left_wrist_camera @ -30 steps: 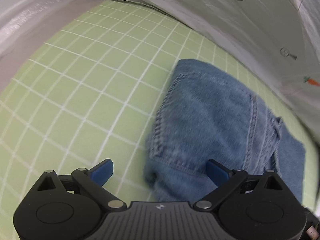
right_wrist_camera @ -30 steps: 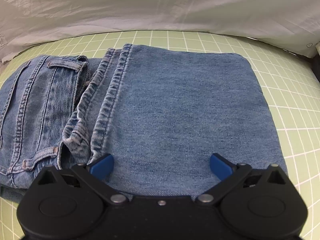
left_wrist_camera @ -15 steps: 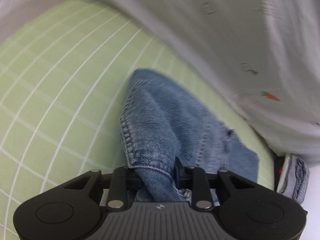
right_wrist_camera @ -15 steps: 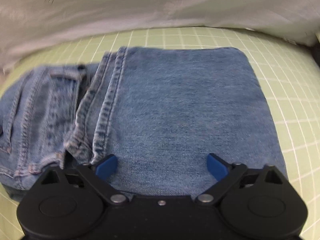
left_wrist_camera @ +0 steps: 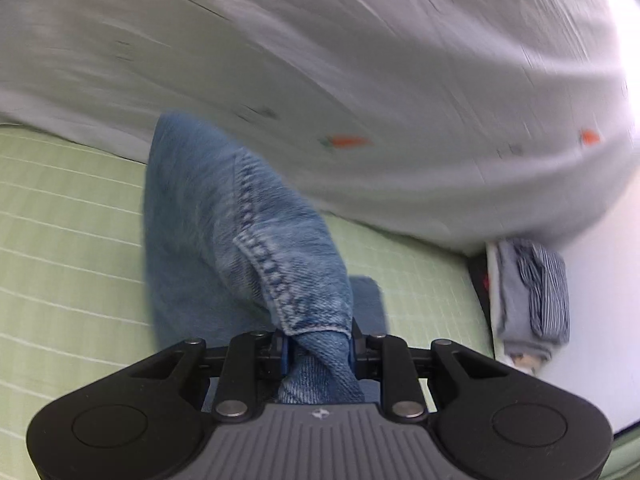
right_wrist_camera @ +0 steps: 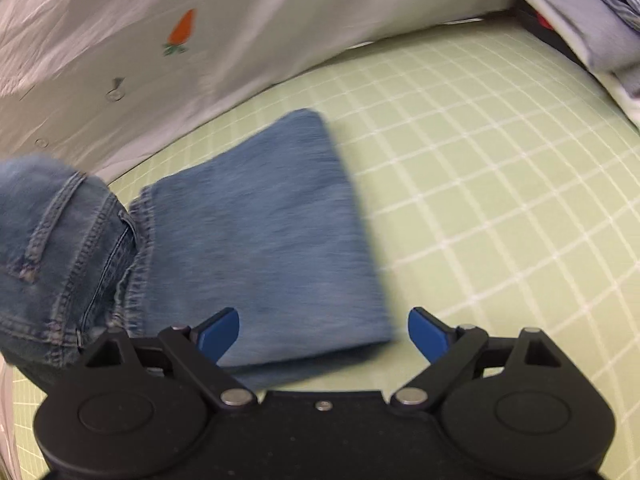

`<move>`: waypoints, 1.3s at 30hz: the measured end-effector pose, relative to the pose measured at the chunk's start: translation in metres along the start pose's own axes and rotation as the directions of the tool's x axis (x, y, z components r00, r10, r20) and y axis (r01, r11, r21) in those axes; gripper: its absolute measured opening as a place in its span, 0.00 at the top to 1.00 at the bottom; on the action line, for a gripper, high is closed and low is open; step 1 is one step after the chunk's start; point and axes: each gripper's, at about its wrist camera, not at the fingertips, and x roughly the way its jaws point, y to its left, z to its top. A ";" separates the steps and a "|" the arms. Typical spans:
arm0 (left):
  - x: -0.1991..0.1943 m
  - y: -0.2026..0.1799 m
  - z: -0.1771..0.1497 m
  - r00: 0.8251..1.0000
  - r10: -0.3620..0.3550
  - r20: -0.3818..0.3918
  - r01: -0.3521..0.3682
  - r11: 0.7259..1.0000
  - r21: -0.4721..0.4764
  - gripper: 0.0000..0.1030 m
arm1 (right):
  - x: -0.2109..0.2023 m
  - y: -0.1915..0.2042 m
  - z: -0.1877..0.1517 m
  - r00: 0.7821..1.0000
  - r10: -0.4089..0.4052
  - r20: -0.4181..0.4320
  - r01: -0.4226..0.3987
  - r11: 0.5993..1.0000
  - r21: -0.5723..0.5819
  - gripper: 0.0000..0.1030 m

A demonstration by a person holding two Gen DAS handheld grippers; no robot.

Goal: Fold clothes

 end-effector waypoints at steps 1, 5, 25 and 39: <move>0.015 -0.012 -0.005 1.000 -0.001 -0.019 0.001 1.000 0.005 0.74 | -0.001 -0.010 0.000 1.000 0.001 -0.006 -0.001 1.000 0.003 0.11; 0.093 -0.023 -0.026 0.994 0.017 -0.112 -0.034 0.989 -0.145 0.69 | 0.009 -0.048 0.006 0.999 -0.009 -0.046 0.009 1.000 0.000 0.11; 0.104 -0.039 -0.018 0.995 -0.069 -0.071 0.050 0.970 -0.236 0.16 | 0.025 -0.021 0.068 0.998 0.005 0.060 0.004 0.989 -0.146 0.09; 0.079 0.047 -0.041 0.951 0.281 -0.131 -0.305 0.922 -0.239 0.09 | 0.069 0.069 0.094 0.967 0.253 -0.012 -0.252 0.957 -0.145 0.11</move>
